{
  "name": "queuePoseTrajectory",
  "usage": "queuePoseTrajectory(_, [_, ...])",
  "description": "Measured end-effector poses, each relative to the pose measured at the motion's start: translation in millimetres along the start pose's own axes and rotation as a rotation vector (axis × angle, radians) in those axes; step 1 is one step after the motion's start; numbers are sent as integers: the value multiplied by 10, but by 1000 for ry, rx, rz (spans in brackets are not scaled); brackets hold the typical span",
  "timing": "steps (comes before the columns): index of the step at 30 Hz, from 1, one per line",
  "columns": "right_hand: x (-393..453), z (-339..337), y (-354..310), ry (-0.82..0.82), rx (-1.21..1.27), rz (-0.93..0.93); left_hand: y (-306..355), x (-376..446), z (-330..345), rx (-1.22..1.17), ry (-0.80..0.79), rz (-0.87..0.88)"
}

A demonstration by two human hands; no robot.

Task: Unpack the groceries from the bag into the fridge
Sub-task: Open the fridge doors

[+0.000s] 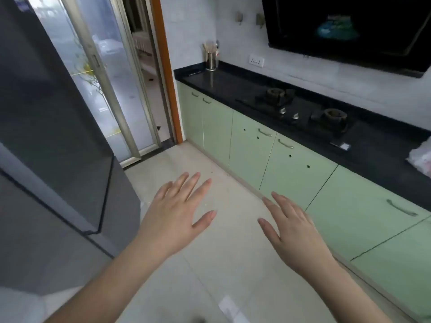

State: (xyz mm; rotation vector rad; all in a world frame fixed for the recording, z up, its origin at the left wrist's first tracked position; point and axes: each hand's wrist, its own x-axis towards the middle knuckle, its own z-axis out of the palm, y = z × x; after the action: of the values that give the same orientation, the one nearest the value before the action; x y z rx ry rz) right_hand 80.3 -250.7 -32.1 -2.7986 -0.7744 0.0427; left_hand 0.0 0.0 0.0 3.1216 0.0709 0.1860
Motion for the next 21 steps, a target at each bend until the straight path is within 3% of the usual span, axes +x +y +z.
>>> queuePoseTrajectory(7, [633,358,-319,17,-47,-65,-851,231,429,-90,-25,-138])
queuePoseTrajectory(12, [1069,398,-321,19,-15,10,-1032,347,621,-116,-86,-68])
queuePoseTrajectory(21, [1846,553,-343,-57,-18,-104,-1421,787,822,-95,-101,-206])
